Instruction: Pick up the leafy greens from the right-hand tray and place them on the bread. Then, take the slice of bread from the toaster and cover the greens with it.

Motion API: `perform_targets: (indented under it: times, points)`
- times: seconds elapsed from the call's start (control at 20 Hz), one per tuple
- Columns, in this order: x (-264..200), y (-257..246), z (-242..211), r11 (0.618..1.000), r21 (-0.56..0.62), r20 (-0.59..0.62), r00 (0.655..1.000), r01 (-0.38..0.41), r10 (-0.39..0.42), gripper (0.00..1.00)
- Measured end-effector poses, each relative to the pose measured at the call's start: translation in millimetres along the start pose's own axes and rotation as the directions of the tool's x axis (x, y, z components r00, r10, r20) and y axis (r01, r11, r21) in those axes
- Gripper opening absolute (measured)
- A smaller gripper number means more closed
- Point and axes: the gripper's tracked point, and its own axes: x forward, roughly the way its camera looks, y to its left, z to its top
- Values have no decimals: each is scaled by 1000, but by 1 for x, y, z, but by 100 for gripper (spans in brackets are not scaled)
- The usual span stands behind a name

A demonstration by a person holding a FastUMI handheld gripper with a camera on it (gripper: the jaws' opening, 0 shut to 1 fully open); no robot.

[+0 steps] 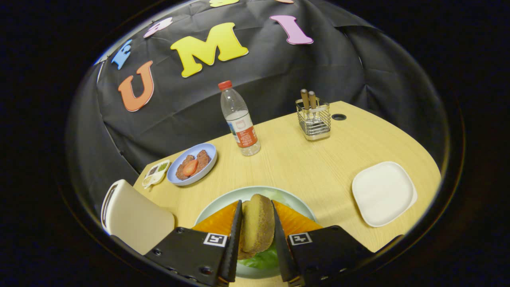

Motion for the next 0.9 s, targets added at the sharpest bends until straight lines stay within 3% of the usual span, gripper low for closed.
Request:
perform_targets:
  times: [0.15,0.35,0.5,0.9]
  points:
    - [2,-11,-2,1000,-18,2,1000,17,-17,53]
    - [-2,-19,-4,998,-42,14,999,43,-42,59]
    - [-15,-20,0,995,-74,43,997,70,-67,72]
    - [-110,25,16,963,-231,242,967,140,-82,94]
